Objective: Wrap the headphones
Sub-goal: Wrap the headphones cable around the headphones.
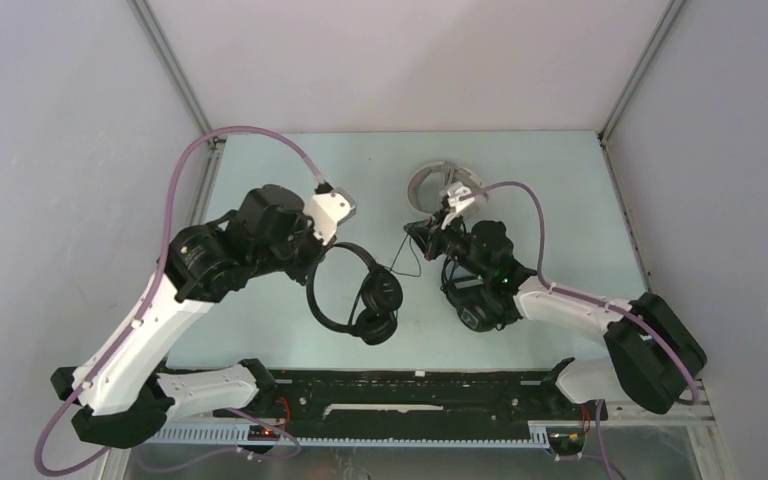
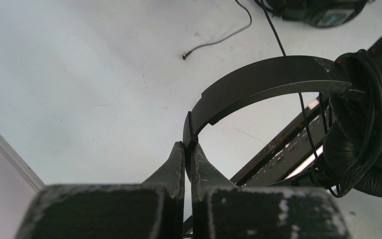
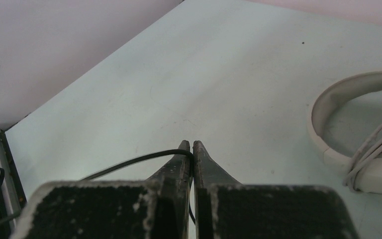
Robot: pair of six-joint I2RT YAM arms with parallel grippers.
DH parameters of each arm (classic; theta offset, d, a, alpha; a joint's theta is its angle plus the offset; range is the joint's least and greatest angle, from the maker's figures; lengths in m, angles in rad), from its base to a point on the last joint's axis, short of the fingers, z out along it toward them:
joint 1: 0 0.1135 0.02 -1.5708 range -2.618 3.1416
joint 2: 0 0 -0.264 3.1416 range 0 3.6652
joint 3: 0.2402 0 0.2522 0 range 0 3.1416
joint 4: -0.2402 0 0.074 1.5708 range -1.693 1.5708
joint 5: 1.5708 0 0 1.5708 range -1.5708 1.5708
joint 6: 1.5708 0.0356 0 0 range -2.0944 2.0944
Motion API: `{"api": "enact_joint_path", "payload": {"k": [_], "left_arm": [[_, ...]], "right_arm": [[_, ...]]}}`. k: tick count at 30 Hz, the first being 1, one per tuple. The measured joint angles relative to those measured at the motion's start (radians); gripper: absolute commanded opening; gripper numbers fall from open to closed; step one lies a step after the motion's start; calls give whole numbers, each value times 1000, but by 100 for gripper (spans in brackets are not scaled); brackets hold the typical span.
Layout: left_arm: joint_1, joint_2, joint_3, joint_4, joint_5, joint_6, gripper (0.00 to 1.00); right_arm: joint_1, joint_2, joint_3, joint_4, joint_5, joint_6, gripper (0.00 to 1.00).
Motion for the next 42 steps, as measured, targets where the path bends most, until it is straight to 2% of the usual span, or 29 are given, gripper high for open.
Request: {"api": "enact_joint_path", "payload": {"k": [11,19,32,42], "left_arm": [[-40,32,-111,35,-94,32,0],[-46,99,-119,32,-132,32,0],[-48,175,-119,1,-228,-12,0],[-24,237,-98,-7,-245,-91,0]], "right_arm": [[-10,-89,337,-509,-144,-40,0],[8,-102,439,-735,-266,11,0],[99,-137,463,-816,-424,149,0],[230,-128,468,-776,-419,224,0]]}}
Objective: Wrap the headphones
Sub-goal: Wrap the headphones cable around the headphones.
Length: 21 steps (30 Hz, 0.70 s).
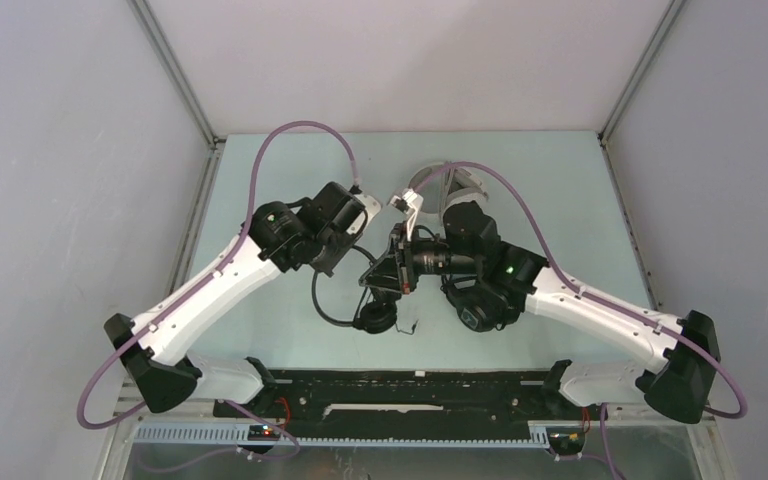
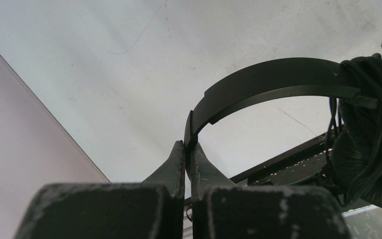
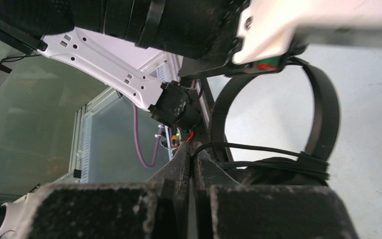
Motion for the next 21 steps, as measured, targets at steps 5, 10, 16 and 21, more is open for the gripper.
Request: {"api": "enact_joint_path", "payload": {"k": [5,10,16,21], "left_arm": [[41,5,11,2,0,-43,0],[81,5,11,23,2,-82,0],[130,4,11,65,19,-124,0],[150,-4,11,103,18,-149,0]], "right_arm": [[42,24,1,18,38,37,0],[74,47,1,34,98,56,0],[103,55,1,28,211,41,4],[121,55,2,-24,318,-30,5]]}}
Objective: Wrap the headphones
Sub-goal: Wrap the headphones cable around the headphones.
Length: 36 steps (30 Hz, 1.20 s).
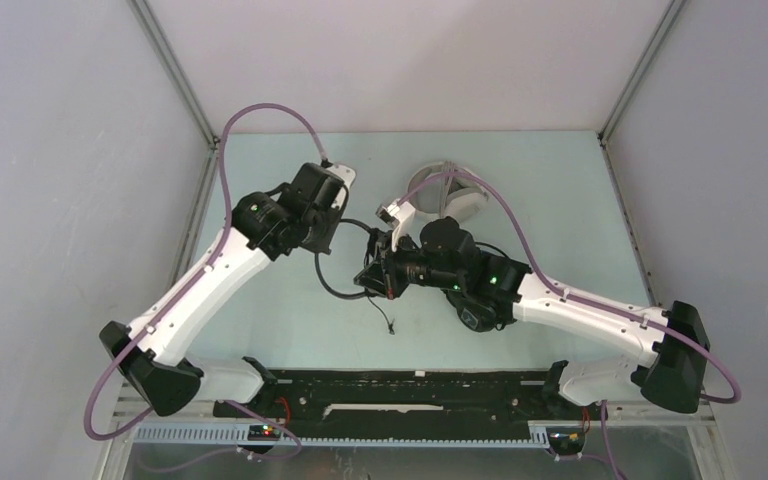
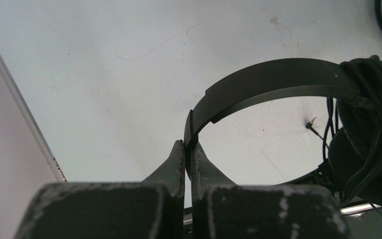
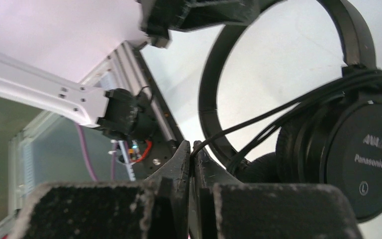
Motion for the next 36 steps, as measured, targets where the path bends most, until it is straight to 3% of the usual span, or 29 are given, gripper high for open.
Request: {"api": "enact_joint_path", "payload": {"k": [11,36], "left_arm": [[5,-97,0,76,-9,-51,0],[12,-124,92,75,-24,-77,0]], "right_arm": [[39,0,1,-43,152,-93,8],[156,-56,-57,-5,476,-204,16]]}}
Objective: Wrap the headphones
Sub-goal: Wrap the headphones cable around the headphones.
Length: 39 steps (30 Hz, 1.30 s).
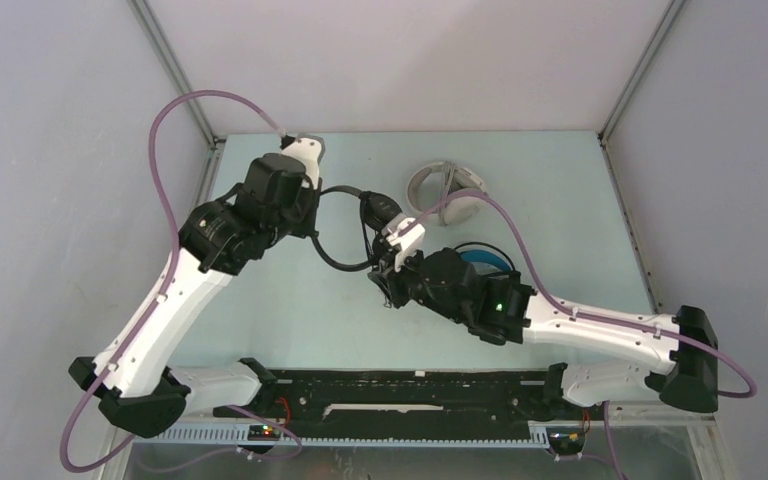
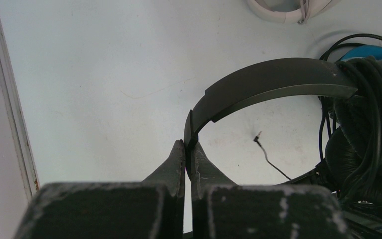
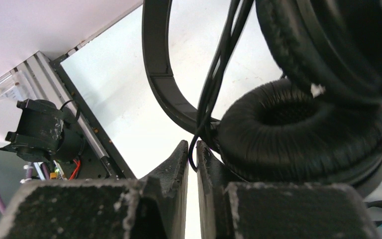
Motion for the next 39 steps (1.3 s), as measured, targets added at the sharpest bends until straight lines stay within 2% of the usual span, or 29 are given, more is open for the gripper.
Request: {"api": "enact_joint_path", "payload": {"k": [10,16,32,39], "left_arm": [[0,-8,58,-7,74,-25,0],[1,-16,83,-10,115,-37,0],[1,-18,122,-13,138,-53,0],[1,-26,122,-13,141,-62,0]], "right_arm": [[-1,-113,-219,277,-6,-144,27],[-16,-113,-269,431,-45,-208,36],[-28,-71,-427,730,-114,-253,49],[-50,-19,-446,826,-139,-268,51]]}}
